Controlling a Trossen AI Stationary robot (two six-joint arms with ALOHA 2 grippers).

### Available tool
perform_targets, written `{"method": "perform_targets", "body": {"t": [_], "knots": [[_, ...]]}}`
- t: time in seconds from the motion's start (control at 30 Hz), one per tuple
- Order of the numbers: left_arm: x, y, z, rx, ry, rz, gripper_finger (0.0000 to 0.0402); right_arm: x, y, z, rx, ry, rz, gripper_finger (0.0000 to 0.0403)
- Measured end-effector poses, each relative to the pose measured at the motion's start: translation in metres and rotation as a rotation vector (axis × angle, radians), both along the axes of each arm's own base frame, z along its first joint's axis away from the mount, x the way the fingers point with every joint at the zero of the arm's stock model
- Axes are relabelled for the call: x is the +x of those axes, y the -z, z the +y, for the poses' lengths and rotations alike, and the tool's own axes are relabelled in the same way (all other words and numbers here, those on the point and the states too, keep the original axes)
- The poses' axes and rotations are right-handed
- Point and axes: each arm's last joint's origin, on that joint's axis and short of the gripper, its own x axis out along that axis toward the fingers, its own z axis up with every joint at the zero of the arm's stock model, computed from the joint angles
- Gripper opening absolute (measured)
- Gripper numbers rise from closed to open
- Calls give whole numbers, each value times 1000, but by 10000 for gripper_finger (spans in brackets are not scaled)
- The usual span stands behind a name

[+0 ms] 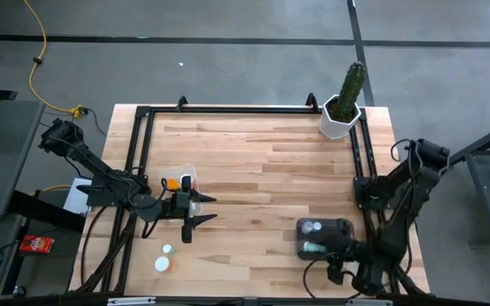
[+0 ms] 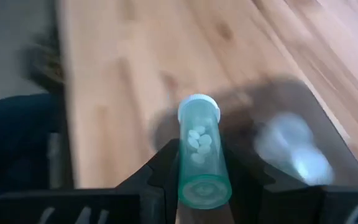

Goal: Pick and place medicine bottles into bin by pill shape (circle, oval)
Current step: Put the right blue tablet bottle into the black bin

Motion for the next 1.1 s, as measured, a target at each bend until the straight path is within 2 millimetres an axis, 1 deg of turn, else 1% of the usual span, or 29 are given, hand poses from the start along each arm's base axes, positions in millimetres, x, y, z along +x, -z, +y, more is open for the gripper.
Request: {"method": "perform_targets", "body": {"t": [0.07, 0.13, 0.27, 0.33, 0.4, 0.57, 0.67, 0.83, 1.1], "knots": [[0, 0, 0, 0, 0, 0, 209, -11, 9, 1, -13, 84, 3, 87], [0, 0, 0, 0, 0, 0, 209, -19, 17, 2, -8, 141, -40, 87], [0, 0, 0, 0, 0, 0, 209, -28, 46, -1, 103, 221, -58, 87], [0, 0, 0, 0, 0, 0, 209, -27, 60, -5, 145, 232, -88, 87], [0, 0, 0, 0, 0, 0, 209, -23, 69, -9, 170, 231, -132, 87], [0, 0, 0, 0, 0, 0, 209, -15, 90, -22, 223, 239, -91, 87], [0, 0, 0, 0, -1, 0, 209, -11, 95, -26, 234, 222, -109, 87], [0, 0, 0, 0, -1, 0, 209, -6, 95, -28, 218, 218, -126, 87], [0, 0, 0, 0, -1, -1, 209, 1, 96, -33, 242, 244, -77, 88]]}}
